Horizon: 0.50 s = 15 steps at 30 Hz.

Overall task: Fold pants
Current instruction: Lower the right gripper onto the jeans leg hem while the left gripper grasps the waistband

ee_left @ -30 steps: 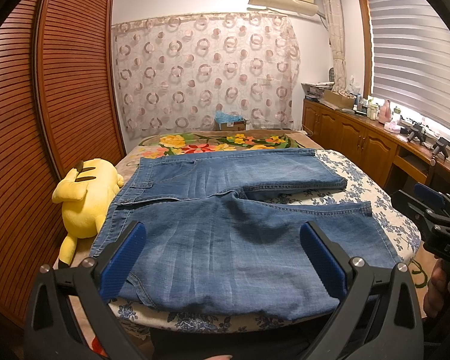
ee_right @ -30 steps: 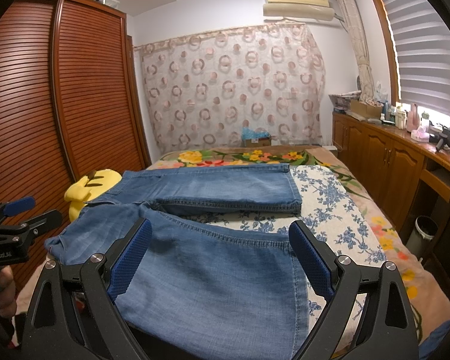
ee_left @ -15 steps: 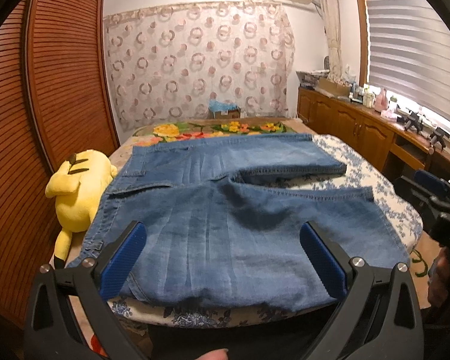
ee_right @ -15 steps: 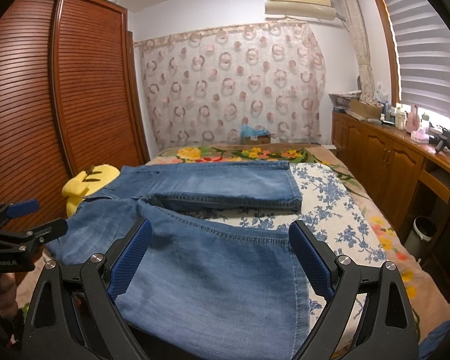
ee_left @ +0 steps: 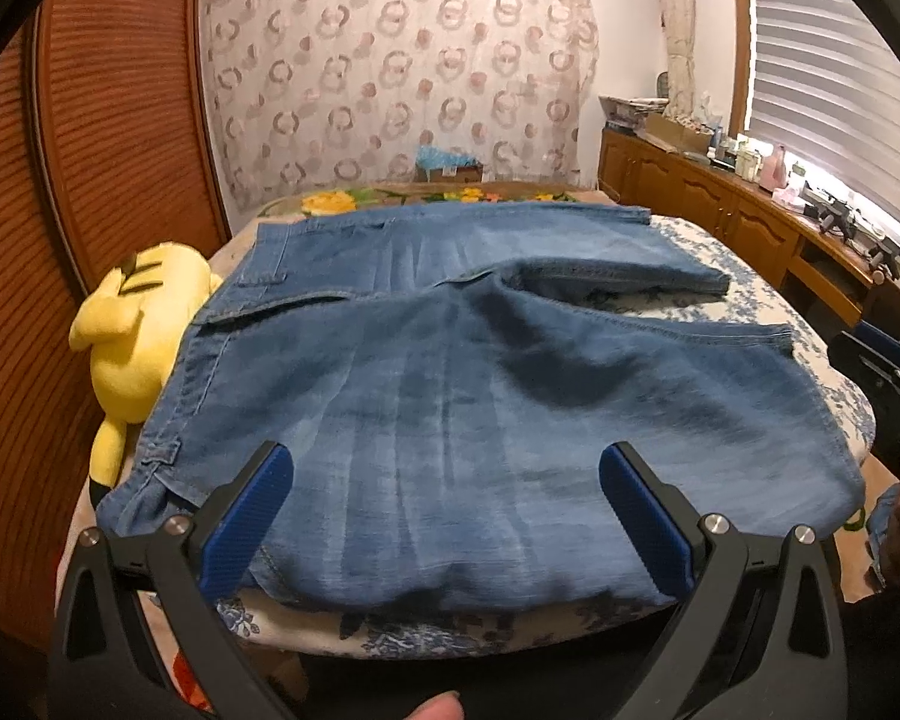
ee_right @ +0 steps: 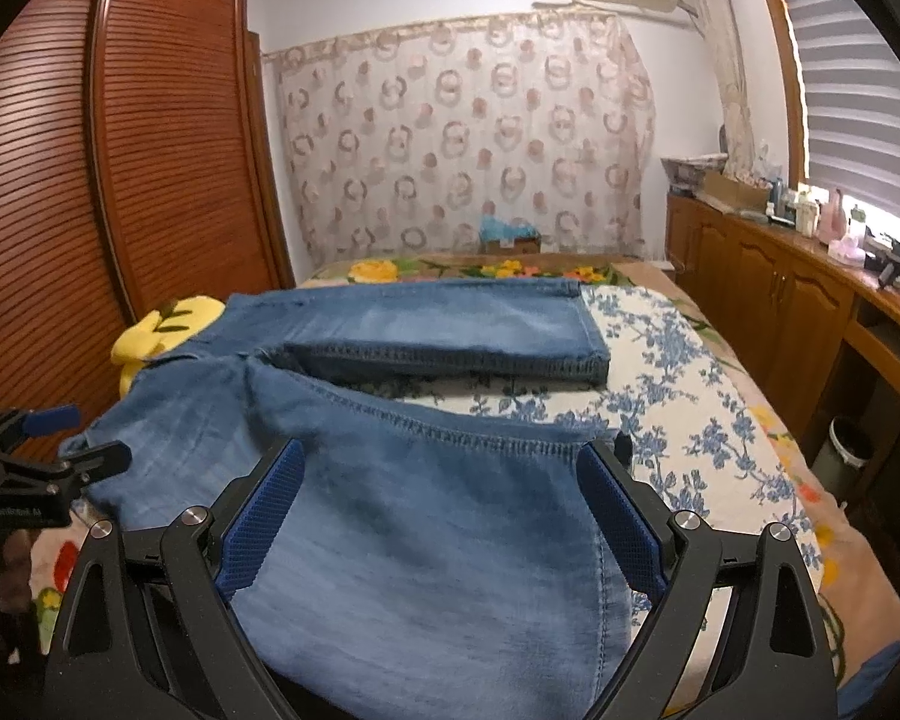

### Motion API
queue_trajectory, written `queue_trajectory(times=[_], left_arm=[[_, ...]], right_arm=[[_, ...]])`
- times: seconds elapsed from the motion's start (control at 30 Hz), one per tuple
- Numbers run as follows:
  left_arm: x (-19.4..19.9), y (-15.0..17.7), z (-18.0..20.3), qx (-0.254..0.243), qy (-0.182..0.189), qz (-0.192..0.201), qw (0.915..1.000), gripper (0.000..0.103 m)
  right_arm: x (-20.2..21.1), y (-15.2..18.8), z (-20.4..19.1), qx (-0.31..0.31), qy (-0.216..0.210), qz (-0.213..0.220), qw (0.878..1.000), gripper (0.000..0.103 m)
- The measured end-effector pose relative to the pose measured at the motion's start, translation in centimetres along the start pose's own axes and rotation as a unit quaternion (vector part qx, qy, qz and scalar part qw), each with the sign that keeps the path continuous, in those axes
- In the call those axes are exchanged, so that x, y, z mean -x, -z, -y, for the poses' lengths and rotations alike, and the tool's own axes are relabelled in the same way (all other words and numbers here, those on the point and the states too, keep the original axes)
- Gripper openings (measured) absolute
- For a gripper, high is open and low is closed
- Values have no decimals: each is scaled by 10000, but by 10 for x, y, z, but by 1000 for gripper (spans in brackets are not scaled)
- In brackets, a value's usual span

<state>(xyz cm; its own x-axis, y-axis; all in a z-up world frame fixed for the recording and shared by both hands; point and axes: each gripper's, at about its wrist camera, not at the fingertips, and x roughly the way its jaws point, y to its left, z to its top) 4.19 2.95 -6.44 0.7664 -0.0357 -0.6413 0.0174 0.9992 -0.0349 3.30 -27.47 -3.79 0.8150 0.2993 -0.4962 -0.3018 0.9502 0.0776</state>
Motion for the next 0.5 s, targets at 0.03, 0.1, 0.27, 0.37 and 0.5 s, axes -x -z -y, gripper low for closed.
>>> queue_trajectory(times=[0.03,0.1,0.27,0.37,0.5], left_arm=[[-3,1,-4,30,-17,-30,10000,103],[-10,3,-14,108,-90,-110,9998,103],[-18,8,-44,323,-269,-228,9989,103],[-21,10,-62,408,-432,-270,9979,103],[-23,15,-86,534,-611,-309,9962,103]], right_arm=[[-3,1,1,-16,-18,-65,10000,93],[-10,2,5,-60,-49,-160,9998,93],[-16,6,4,-13,-7,-314,9995,93],[-21,9,6,14,15,-413,9991,92],[-29,12,13,28,116,-555,9984,91]])
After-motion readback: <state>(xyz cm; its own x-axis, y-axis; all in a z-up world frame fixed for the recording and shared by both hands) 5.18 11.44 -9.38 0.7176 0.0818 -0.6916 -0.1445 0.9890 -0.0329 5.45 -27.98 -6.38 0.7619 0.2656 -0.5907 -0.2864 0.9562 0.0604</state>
